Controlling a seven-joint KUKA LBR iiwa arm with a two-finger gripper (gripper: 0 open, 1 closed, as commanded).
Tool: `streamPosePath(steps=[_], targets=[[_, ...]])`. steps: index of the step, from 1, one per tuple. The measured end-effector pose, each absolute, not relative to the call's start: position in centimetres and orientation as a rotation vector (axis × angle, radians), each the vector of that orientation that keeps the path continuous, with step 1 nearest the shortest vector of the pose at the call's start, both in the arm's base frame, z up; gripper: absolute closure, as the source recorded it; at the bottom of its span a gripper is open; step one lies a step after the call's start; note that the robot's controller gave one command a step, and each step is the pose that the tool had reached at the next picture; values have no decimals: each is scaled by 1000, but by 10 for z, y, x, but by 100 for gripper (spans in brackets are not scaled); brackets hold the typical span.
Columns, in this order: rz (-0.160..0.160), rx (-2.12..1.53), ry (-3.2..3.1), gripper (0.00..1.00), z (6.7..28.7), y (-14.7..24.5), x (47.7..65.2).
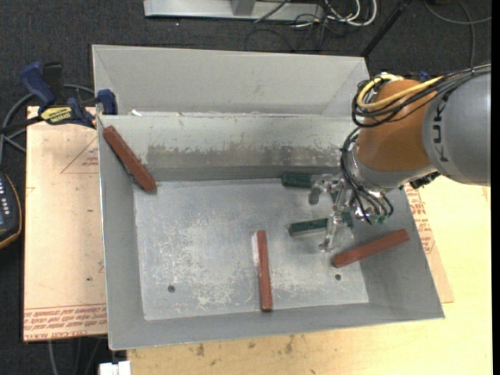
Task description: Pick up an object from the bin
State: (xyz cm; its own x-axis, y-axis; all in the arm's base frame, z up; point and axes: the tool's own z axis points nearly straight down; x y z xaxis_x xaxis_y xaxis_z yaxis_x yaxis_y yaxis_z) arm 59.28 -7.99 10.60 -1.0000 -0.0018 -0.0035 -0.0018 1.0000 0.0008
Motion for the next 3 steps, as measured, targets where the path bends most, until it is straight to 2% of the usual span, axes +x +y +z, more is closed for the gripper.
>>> streamPosePath(steps=[1,2,3], targets=[[3,-55,3143,0,68,-66,589],[2,-55,3139,0,68,-65,590],[1,-55,3138,100,68,-65,590]])
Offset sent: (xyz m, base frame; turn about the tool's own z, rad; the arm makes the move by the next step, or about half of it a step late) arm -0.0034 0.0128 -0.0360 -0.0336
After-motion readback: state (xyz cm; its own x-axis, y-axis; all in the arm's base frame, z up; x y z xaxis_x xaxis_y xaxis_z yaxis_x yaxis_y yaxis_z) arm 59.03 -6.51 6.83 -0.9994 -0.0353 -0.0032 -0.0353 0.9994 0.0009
